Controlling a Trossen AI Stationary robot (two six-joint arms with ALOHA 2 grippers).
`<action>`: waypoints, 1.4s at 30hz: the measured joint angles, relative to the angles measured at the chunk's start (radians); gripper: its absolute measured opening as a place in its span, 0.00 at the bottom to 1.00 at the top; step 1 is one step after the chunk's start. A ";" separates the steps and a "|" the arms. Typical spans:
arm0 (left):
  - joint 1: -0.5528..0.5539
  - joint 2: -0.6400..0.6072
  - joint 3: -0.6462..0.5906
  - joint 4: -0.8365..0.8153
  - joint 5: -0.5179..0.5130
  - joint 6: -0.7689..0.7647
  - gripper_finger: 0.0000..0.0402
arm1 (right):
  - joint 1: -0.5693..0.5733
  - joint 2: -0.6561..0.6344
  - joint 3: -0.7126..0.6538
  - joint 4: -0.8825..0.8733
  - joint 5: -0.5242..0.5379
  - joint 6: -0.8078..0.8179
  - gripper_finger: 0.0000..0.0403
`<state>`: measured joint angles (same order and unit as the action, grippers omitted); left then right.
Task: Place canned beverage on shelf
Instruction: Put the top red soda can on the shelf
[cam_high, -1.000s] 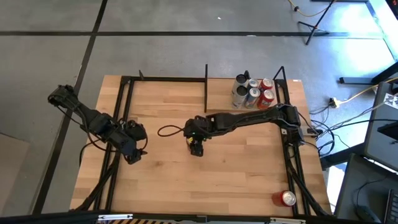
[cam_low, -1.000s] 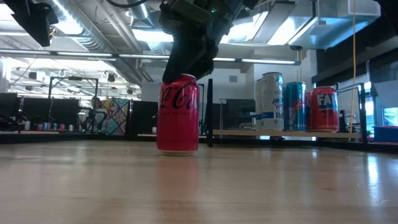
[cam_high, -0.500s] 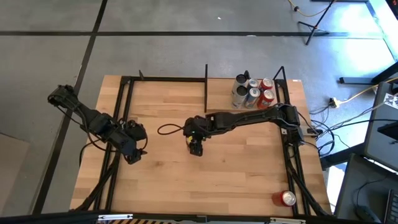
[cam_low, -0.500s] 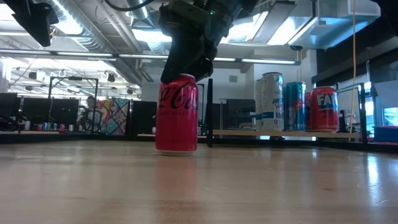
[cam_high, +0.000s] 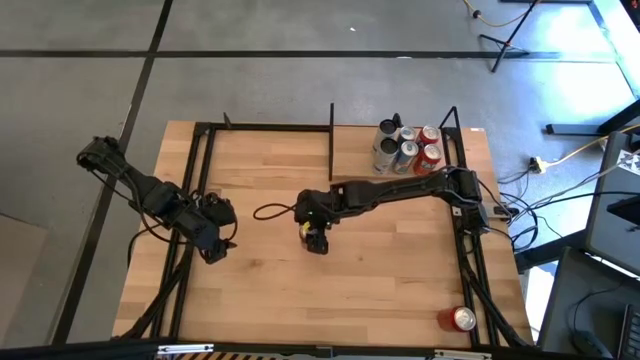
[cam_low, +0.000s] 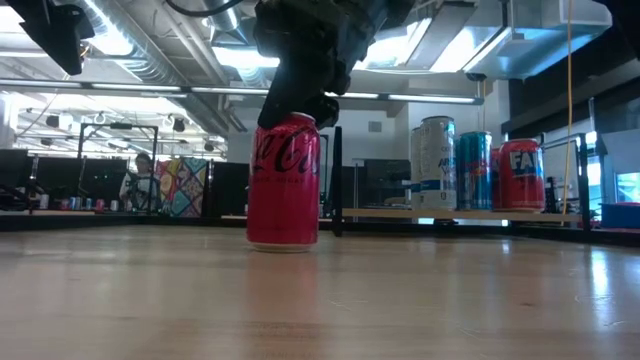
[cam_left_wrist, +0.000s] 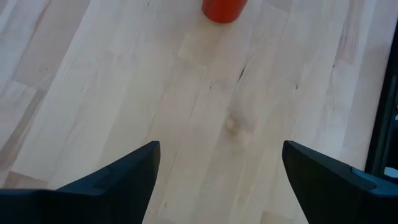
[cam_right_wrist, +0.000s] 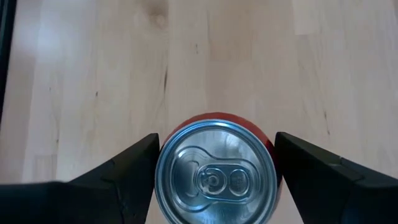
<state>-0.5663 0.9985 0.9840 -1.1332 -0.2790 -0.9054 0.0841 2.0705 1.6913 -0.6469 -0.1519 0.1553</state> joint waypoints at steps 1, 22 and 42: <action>0.000 0.000 0.000 0.000 0.000 0.000 0.81 | 0.001 0.000 0.000 0.001 0.001 -0.003 0.74; 0.000 0.000 0.000 0.000 0.000 0.000 0.81 | 0.000 0.007 -0.004 0.008 0.130 0.013 0.98; 0.000 0.000 0.000 0.000 0.004 0.000 0.81 | 0.001 0.014 -0.001 0.011 0.124 -0.017 0.69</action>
<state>-0.5660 0.9985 0.9840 -1.1336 -0.2747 -0.9054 0.0853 2.0842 1.6901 -0.6361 -0.0284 0.1383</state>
